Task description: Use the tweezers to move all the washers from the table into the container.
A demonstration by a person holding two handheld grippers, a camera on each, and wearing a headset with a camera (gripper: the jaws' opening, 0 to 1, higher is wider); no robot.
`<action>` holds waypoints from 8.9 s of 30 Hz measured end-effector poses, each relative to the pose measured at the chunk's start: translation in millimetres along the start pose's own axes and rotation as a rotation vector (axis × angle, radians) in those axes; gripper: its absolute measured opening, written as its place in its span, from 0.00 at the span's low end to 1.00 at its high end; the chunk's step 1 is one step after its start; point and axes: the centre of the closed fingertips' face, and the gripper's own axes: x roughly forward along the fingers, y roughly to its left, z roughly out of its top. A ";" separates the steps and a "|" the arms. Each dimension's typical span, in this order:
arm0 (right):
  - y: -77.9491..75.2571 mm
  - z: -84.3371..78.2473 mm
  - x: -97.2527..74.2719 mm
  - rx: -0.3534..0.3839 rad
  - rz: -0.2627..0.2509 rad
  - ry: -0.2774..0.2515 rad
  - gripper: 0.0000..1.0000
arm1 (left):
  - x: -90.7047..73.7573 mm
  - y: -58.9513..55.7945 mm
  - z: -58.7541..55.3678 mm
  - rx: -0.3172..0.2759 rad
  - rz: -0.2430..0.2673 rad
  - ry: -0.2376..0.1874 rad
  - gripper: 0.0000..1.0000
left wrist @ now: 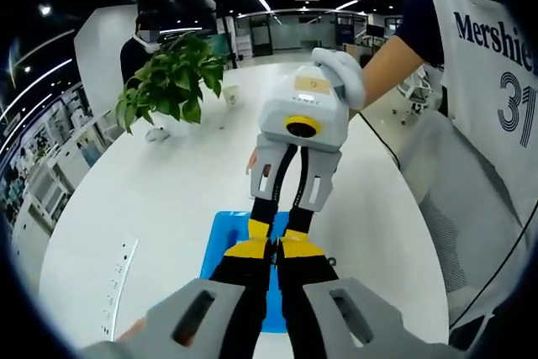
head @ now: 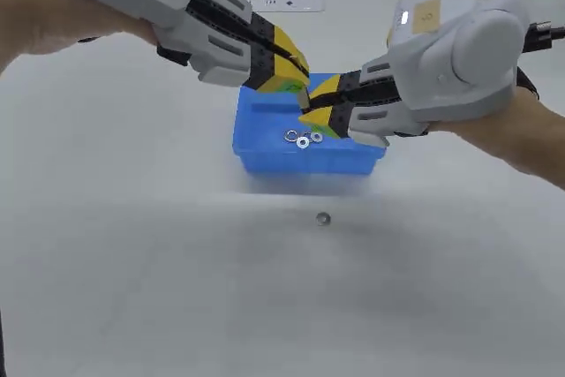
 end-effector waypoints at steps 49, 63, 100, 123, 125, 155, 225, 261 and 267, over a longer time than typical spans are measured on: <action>-4.9 -7.3 2.8 0.012 -0.013 0.032 0.11 | 5.1 10.4 -9.5 -0.012 0.037 0.015 0.06; 23.5 11.1 -27.4 -0.062 0.001 0.027 0.11 | -6.0 -24.1 17.6 0.029 0.036 0.006 0.06; 98.5 -27.1 -40.1 -0.002 0.080 0.075 0.12 | 21.1 -104.8 10.9 -0.012 -0.051 0.012 0.06; 92.9 -42.9 -20.8 0.061 0.084 0.074 0.12 | 30.7 -92.7 -11.0 -0.049 -0.054 0.035 0.06; 92.0 -42.7 -19.4 0.063 0.084 0.072 0.12 | 30.5 -91.1 -12.3 -0.050 -0.052 0.037 0.06; 97.7 -46.6 -13.7 0.073 0.108 0.090 0.13 | 34.8 -91.7 -21.1 -0.100 -0.087 0.058 0.07; 24.9 22.9 -27.4 -0.084 -0.009 0.018 0.10 | -11.1 -25.0 25.2 0.039 0.028 0.042 0.07; -4.5 -37.1 17.7 0.059 0.047 0.100 0.11 | 33.4 11.7 -26.4 -0.072 -0.015 0.056 0.07; -5.2 -34.2 15.6 0.031 0.046 0.096 0.15 | 30.3 8.8 -23.6 -0.053 -0.017 0.061 0.07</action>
